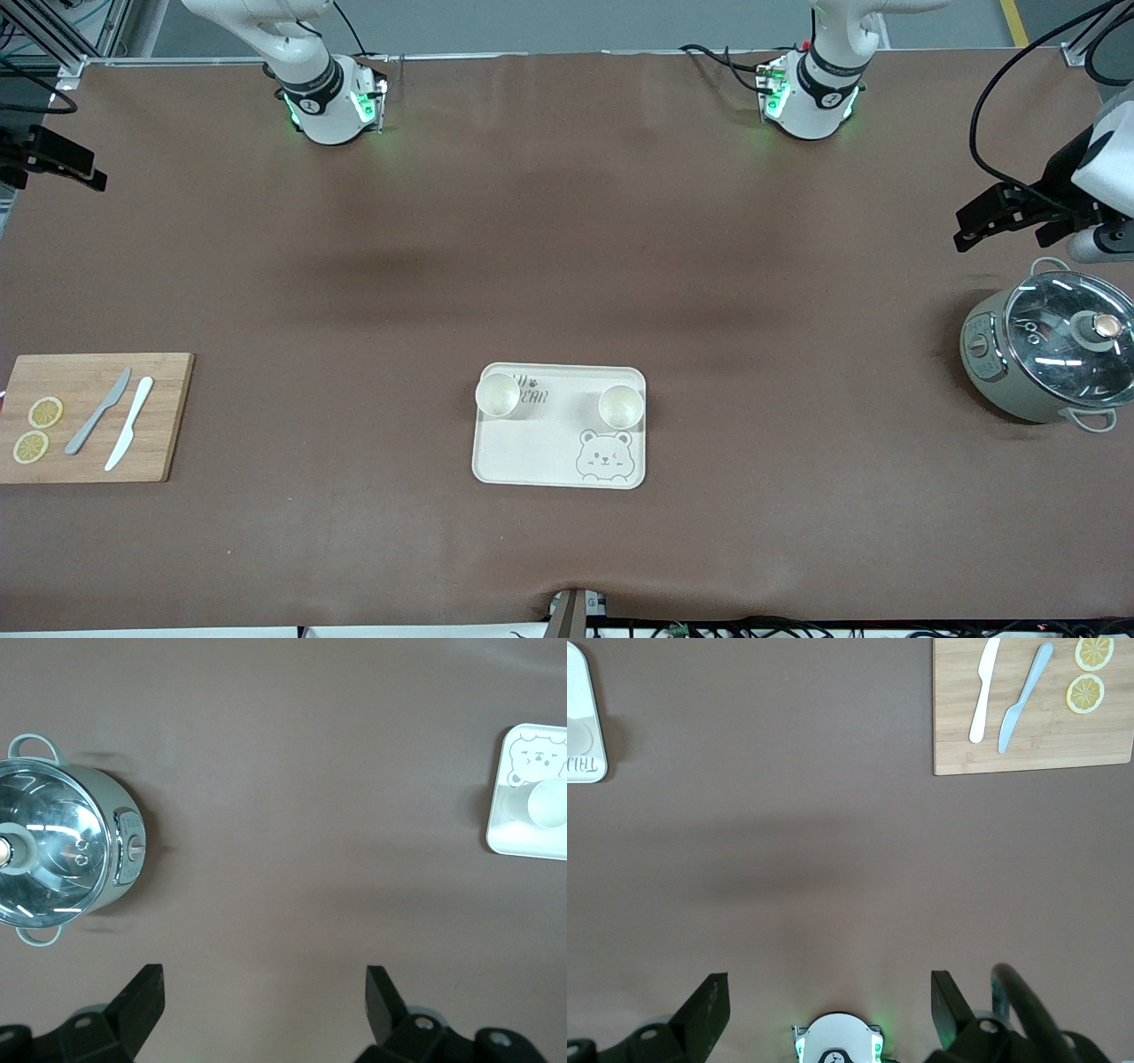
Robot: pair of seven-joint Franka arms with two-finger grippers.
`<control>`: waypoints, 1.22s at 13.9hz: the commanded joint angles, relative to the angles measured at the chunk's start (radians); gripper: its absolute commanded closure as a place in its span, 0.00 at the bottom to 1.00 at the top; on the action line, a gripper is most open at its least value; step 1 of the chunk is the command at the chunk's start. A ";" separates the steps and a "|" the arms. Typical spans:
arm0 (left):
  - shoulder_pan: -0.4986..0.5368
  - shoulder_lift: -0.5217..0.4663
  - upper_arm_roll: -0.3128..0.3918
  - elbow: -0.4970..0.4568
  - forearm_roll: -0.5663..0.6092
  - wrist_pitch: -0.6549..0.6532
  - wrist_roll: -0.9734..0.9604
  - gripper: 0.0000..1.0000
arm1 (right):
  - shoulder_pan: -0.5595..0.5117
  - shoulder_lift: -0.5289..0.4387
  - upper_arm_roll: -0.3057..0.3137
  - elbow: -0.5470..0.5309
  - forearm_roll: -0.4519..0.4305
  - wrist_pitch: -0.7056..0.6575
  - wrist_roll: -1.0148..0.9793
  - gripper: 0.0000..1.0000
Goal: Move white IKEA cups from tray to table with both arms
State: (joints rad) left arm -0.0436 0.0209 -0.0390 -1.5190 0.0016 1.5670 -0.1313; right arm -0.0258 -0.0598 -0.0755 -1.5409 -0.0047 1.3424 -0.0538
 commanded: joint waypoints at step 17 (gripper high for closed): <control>-0.223 0.313 -0.009 0.025 0.002 0.273 -0.385 0.00 | -0.019 0.109 0.003 0.042 -0.054 0.012 -0.003 0.00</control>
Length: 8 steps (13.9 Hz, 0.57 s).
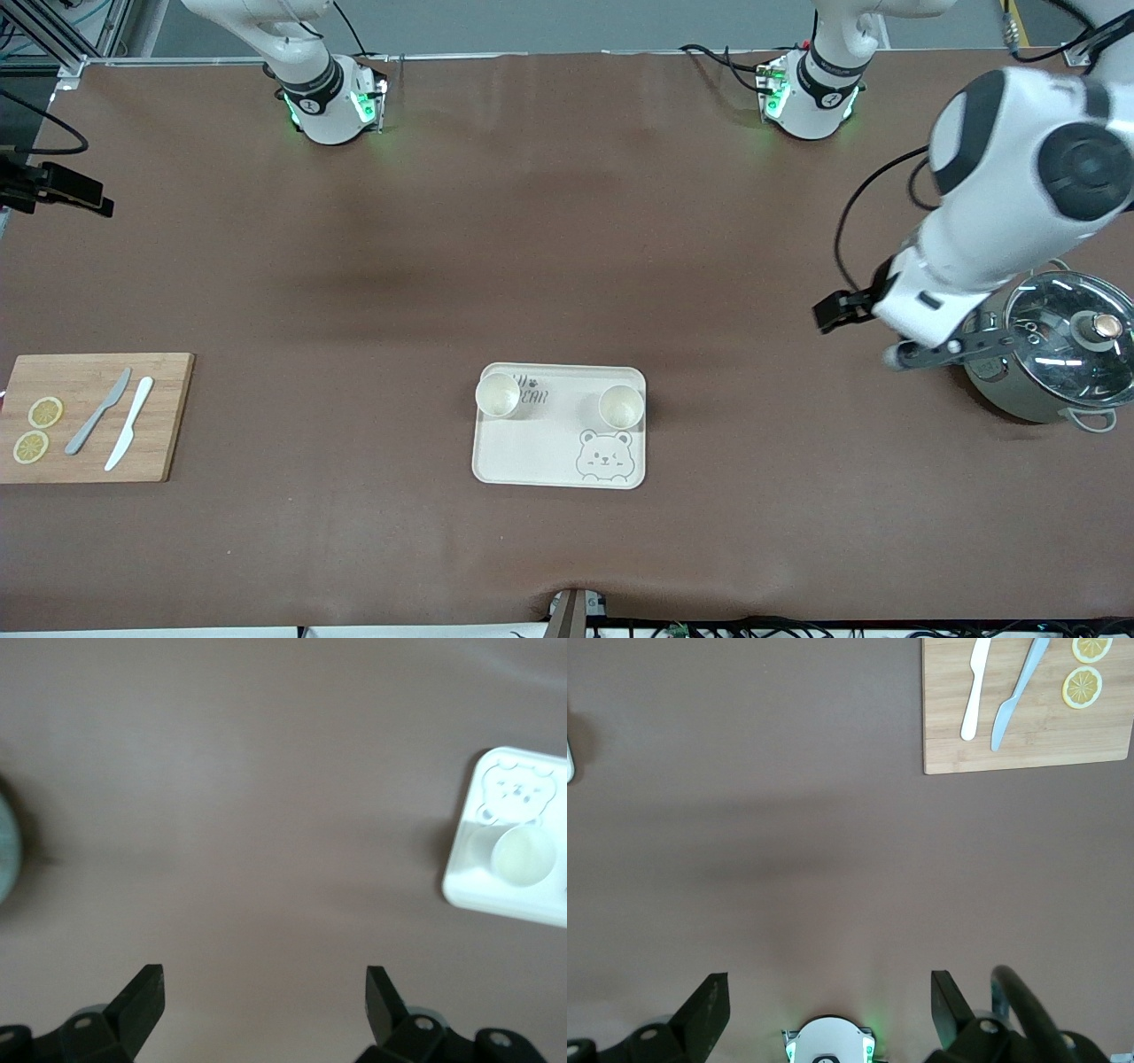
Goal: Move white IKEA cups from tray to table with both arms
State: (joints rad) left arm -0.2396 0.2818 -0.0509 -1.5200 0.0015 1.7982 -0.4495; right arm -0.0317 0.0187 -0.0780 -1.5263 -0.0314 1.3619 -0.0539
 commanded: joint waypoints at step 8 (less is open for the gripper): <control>-0.162 0.319 0.006 0.132 0.005 0.274 -0.097 0.00 | -0.037 0.207 0.006 0.011 0.016 0.097 0.014 0.00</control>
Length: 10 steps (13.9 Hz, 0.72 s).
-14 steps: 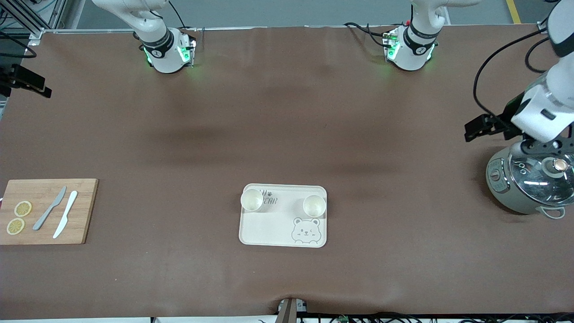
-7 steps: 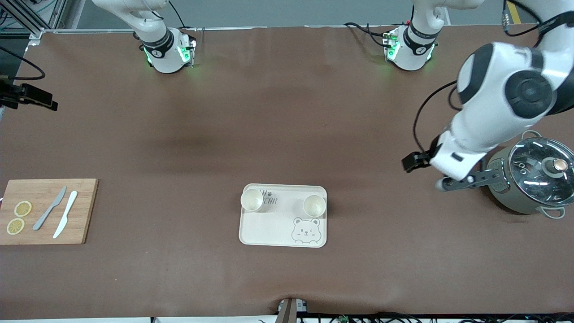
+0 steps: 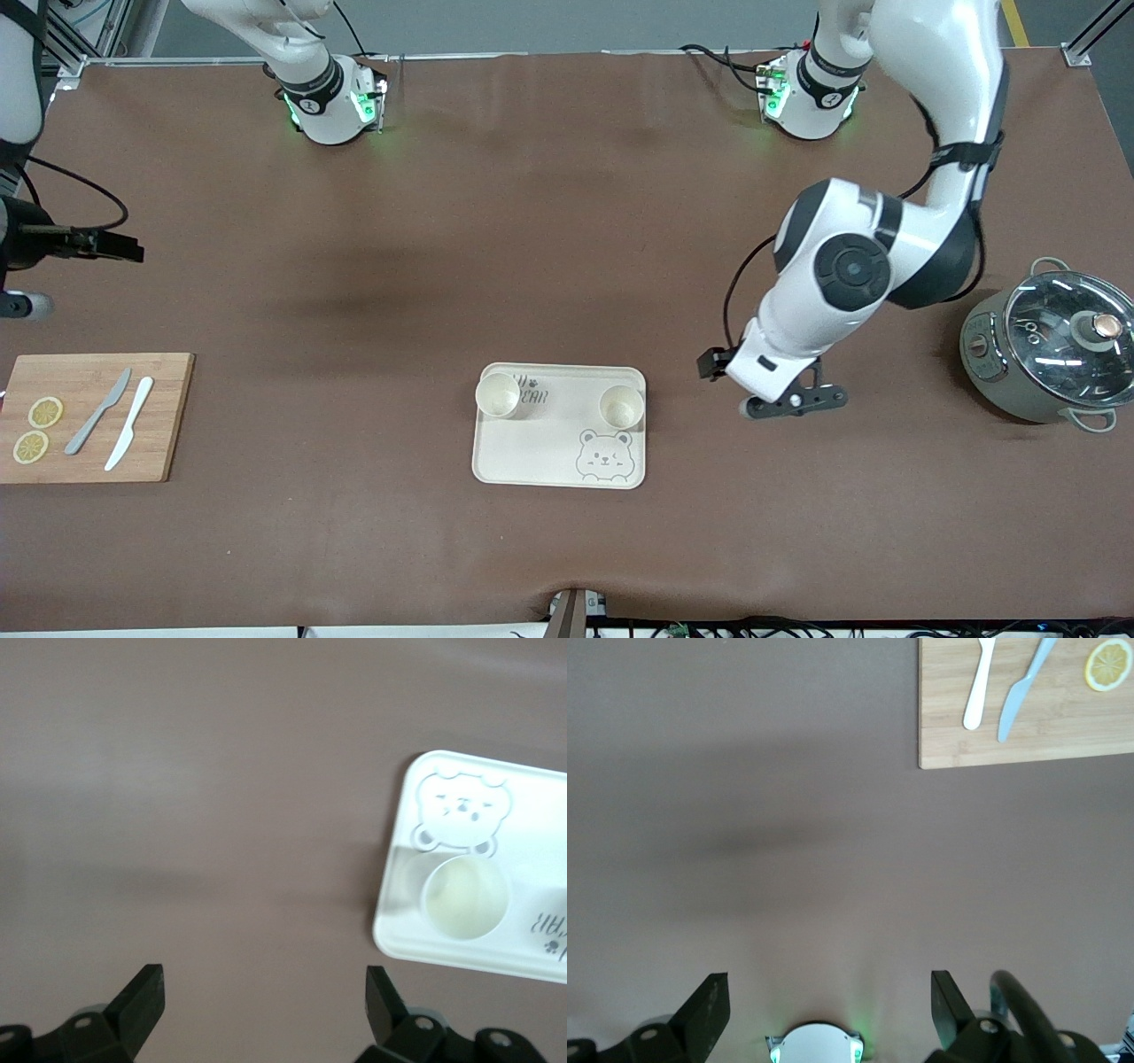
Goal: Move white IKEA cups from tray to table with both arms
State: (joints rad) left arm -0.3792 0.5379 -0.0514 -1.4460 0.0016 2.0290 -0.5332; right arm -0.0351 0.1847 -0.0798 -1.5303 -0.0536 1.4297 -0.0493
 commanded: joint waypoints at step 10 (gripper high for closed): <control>-0.118 0.281 0.005 0.088 -0.005 0.399 -0.169 0.00 | 0.101 0.130 0.012 -0.045 0.219 0.227 0.409 0.00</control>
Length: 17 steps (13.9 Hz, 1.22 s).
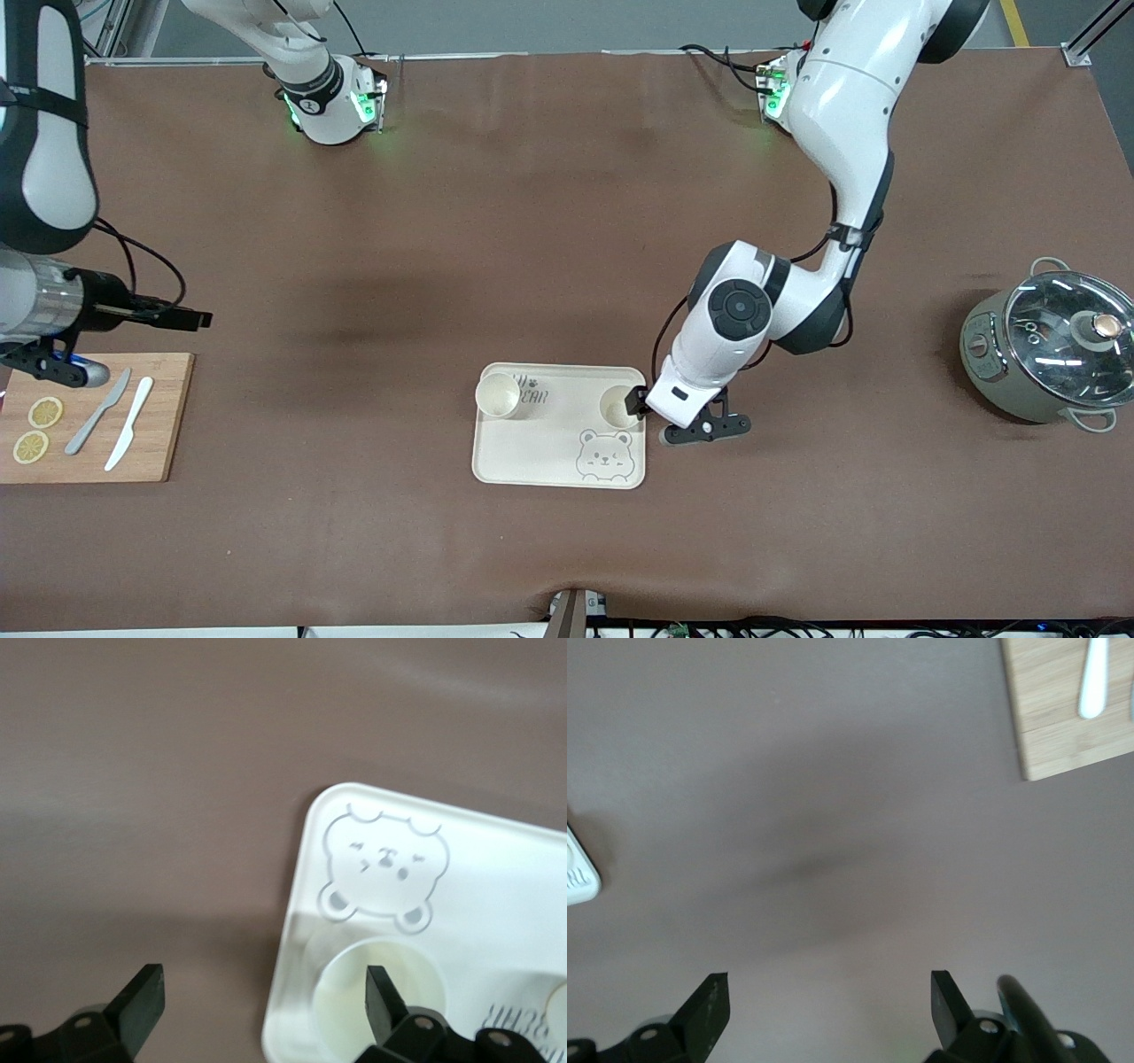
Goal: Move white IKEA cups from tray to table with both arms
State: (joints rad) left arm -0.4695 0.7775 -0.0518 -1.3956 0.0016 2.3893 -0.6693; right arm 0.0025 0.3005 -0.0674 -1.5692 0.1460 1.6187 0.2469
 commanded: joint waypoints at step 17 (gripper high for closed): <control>0.011 -0.081 0.038 0.033 0.008 0.031 -0.042 1.00 | 0.468 0.317 0.001 0.089 0.060 0.446 0.793 0.00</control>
State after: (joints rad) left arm -0.4960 0.7699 -0.0154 -1.3346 0.0016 2.4331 -0.7246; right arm 0.4410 0.5583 -0.0571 -1.5205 0.1815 2.0214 0.9779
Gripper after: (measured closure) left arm 0.965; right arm 0.000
